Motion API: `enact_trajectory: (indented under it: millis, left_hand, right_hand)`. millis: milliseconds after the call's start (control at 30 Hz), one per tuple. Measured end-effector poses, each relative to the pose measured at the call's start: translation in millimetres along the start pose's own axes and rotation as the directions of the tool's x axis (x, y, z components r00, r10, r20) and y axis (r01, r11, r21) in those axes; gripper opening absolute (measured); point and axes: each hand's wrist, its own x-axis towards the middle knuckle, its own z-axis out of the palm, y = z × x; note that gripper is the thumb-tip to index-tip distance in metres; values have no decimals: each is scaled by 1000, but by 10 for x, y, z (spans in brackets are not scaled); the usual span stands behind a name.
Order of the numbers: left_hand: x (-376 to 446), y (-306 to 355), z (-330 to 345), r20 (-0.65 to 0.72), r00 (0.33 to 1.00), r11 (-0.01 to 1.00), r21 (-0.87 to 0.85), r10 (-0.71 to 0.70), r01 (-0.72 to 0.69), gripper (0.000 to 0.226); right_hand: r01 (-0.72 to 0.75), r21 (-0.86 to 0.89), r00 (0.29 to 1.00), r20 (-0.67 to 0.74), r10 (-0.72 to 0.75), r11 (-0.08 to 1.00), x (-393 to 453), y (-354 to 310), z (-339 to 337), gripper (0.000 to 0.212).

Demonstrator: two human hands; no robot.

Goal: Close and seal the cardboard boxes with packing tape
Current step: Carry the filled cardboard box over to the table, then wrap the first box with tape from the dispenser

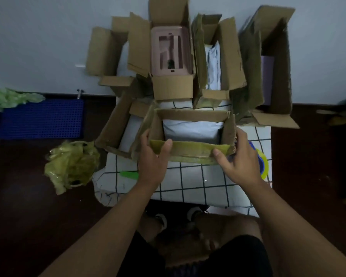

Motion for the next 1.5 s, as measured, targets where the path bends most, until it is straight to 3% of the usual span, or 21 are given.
enact_trajectory:
  millis: [133,300,467,533,633,733,833,900,1033,1100,1300,1500]
  left_hand:
    - [174,-398,193,-95,991,992,-70,97,-104,73]
    - [309,-824,366,-232,932,938,-141,279,-316,65]
    - [87,-828,344,-278,883,898,-122,378,-423,19]
    - [-128,-876,253,-237,871,891,-46,430,-452,22]
    - [-587,-925,126,-161,910,916,-65,381,-395,30]
    - [-979,-862,61,-125,926,931,-44,356,-363,42]
    - [-1149,-799,51,-90,942,941,-79,323,-330,35]
    - [-1214,-791,35,-72,940,937,-81,335,-340,31]
    - [-1169,-894,-12,-49,924,920,-90,378,-381,28]
    - [-1127,-949,-28,-23,927,923,-83,375,-376,32]
    - [-895,-1086,-58,70,878,875,78,474,-478,37]
    - [-687,-1141,-14,97,866,838,222,490,-499,74]
  right_hand:
    - [56,0,995,-79,-56,998,71,398,431,59]
    - [86,83,982,-173,-71,993,198,611,774,53]
    - [75,278,962,-273,4,958,30,622,833,42]
    - [80,330,955,-296,23,941,-179,594,805,31]
    - [79,355,952,-304,35,932,-604,557,670,23]
    - [106,322,959,-283,-11,941,-989,486,488,23]
    - [65,381,977,-211,19,922,-1192,454,387,29]
    - [42,397,987,-158,23,917,-1281,420,351,41]
    - [6,410,996,-79,29,912,-1277,490,358,84]
    - [-2,424,999,-45,24,906,-1228,574,394,94]
    - [-9,411,999,-34,25,912,-1210,719,530,70]
    - [24,435,999,-47,-4,900,-1146,834,581,69]
